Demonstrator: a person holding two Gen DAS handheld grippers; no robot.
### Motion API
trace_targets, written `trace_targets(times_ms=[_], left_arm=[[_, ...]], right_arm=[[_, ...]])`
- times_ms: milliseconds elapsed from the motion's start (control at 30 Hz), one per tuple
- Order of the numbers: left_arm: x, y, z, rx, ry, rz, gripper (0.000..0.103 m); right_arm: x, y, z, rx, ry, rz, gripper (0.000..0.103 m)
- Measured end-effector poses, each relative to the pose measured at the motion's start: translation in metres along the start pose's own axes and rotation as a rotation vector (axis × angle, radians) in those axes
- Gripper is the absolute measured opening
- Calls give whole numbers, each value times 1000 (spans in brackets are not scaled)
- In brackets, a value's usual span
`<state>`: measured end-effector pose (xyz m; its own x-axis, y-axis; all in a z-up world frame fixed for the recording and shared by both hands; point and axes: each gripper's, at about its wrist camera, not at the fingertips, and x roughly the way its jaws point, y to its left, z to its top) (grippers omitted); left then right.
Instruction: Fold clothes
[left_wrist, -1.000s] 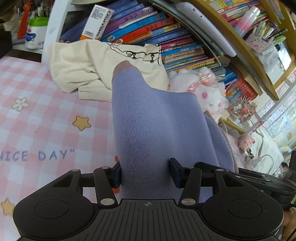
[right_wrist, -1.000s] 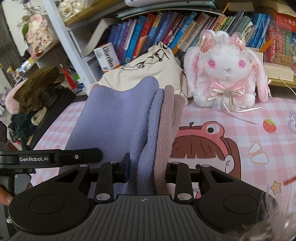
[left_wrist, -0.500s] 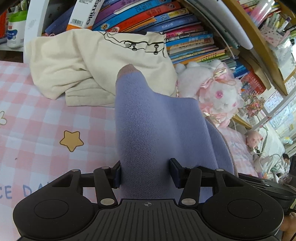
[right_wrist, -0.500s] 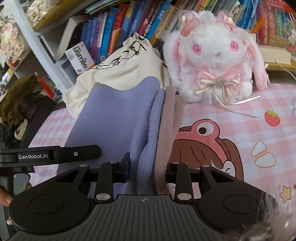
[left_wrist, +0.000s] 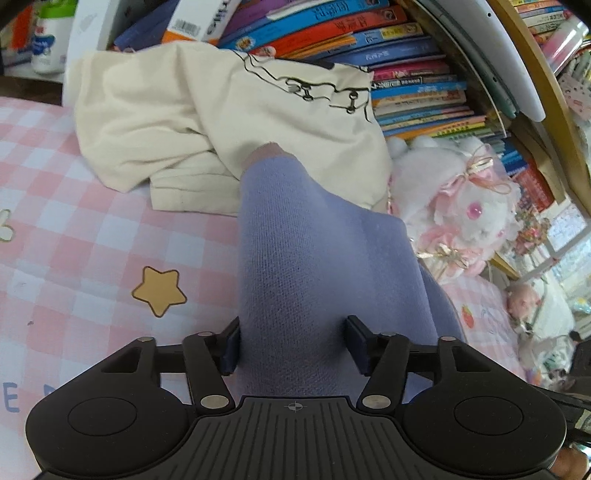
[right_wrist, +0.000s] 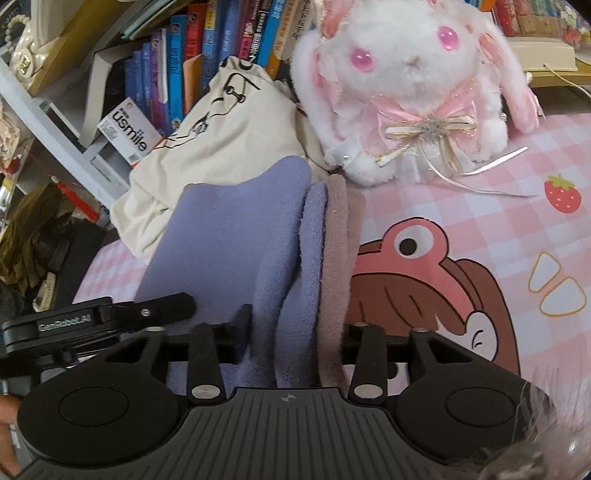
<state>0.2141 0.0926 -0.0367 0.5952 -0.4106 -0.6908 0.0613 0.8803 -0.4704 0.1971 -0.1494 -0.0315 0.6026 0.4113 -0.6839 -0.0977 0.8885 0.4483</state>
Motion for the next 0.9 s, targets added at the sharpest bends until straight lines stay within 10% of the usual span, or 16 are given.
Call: trace_targets(times_ms=[900], left_arm=[[-104,-73,-116,249,-285,310,95]], right_arm=[[-108,3,-88,-278,-121,-184,89]])
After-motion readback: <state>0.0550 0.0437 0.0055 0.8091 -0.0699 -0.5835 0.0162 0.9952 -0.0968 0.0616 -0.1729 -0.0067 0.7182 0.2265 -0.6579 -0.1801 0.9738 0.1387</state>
